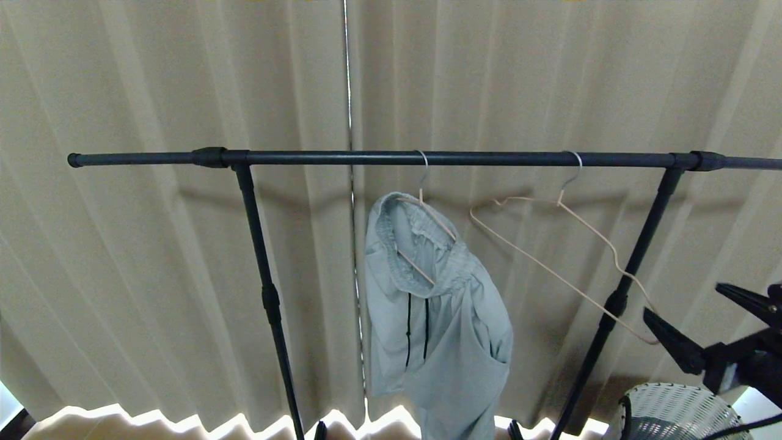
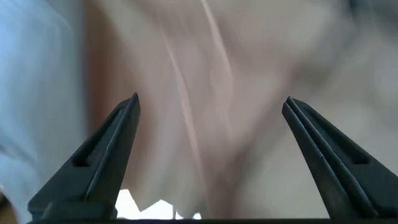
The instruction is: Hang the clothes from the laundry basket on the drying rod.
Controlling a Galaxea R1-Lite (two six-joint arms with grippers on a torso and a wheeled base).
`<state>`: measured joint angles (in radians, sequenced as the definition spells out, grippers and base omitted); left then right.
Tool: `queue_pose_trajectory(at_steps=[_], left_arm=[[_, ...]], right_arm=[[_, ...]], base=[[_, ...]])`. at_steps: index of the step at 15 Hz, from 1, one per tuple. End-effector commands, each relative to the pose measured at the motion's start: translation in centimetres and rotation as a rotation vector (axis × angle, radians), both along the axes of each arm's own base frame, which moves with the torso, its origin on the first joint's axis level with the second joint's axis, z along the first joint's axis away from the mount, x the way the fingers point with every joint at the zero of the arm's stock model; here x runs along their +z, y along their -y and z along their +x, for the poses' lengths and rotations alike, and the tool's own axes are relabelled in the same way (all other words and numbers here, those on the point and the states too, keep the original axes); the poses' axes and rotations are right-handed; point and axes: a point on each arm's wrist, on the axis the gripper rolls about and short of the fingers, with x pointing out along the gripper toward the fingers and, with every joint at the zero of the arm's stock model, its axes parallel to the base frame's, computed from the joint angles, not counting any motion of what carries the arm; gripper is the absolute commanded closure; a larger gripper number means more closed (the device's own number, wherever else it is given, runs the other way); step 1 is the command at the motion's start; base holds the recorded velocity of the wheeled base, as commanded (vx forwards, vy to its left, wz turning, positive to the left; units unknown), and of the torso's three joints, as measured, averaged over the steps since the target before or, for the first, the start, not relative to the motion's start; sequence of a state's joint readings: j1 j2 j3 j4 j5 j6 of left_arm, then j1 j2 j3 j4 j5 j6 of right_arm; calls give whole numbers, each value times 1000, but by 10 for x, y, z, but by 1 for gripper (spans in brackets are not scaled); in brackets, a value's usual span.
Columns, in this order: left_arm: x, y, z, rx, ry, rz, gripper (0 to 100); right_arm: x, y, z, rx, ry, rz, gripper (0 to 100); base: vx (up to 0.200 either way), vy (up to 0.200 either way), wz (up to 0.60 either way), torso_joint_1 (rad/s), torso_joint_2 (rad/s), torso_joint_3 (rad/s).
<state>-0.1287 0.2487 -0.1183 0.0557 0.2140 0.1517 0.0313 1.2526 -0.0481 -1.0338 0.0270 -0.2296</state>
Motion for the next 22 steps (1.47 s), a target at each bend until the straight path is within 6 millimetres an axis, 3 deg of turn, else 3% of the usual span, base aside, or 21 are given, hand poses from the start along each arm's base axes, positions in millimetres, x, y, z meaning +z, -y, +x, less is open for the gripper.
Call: queue_pose_trajectory(at_steps=[1, 5, 7, 12, 18, 22], left_arm=[[3, -3, -21, 15, 86, -11, 0], [-4, -4, -20, 73, 63, -54, 0], [-22, -3, -15, 82, 18, -100, 0], [-22, -2, -14, 107, 36, -118, 0], [-21, 2, -16, 187, 48, 10, 0], [-21, 2, -16, 178, 49, 18, 0]], right_arm=[[-2, 22, -32, -203, -34, 71, 0], [-10, 26, -65, -340, -139, 104, 0], [-20, 18, -94, -344, -170, 107, 0], [-44, 1, -149, -259, -128, 111, 0], [-50, -1, -162, 10, -18, 115, 0], [-54, 1, -168, 83, 55, 179, 0]], base=[[0, 0, 0, 0, 0, 0], [0, 0, 0, 0, 0, 0], [0, 0, 0, 0, 0, 0], [0, 0, 0, 0, 0, 0], [0, 0, 0, 0, 0, 0], [0, 0, 0, 0, 0, 0]])
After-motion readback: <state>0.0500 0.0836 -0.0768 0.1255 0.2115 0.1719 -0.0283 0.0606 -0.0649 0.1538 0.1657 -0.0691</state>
